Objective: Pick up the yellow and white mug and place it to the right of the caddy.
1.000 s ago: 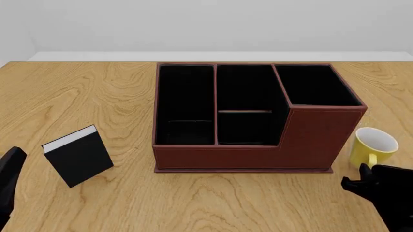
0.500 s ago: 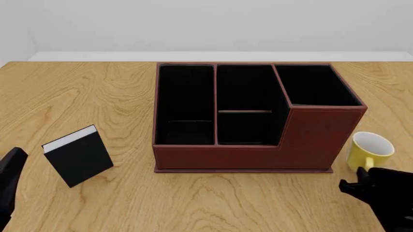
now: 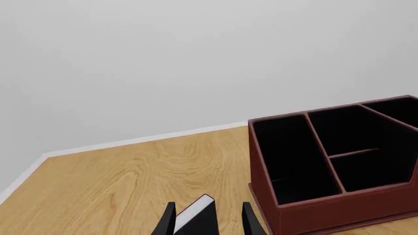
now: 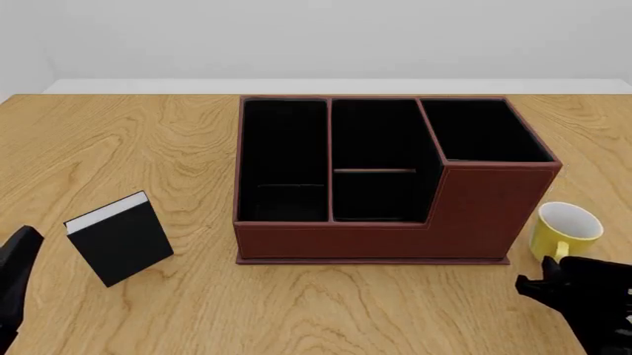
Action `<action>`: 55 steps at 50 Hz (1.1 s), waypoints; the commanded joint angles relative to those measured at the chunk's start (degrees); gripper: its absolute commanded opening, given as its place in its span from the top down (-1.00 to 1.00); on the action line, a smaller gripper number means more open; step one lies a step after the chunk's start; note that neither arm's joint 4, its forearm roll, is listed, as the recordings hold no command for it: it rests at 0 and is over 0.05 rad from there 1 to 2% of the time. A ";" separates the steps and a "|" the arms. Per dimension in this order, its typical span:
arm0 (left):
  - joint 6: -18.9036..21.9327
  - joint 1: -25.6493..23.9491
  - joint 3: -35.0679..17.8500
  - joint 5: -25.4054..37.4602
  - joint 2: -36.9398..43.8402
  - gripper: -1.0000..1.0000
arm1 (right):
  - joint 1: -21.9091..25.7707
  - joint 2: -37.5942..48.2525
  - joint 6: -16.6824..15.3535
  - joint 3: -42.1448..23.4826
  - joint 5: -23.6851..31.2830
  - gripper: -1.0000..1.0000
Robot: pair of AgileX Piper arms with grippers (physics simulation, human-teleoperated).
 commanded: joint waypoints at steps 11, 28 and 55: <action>-0.01 -0.10 -0.16 0.10 0.00 -1.00 | -0.34 2.26 0.04 -0.86 0.02 -1.00; -0.09 -0.14 0.70 -0.36 0.01 -1.00 | -1.76 4.07 -0.82 -1.45 0.01 -1.00; -0.46 -0.09 1.55 -0.95 0.02 -1.00 | -0.60 2.50 -3.05 1.50 0.02 -1.00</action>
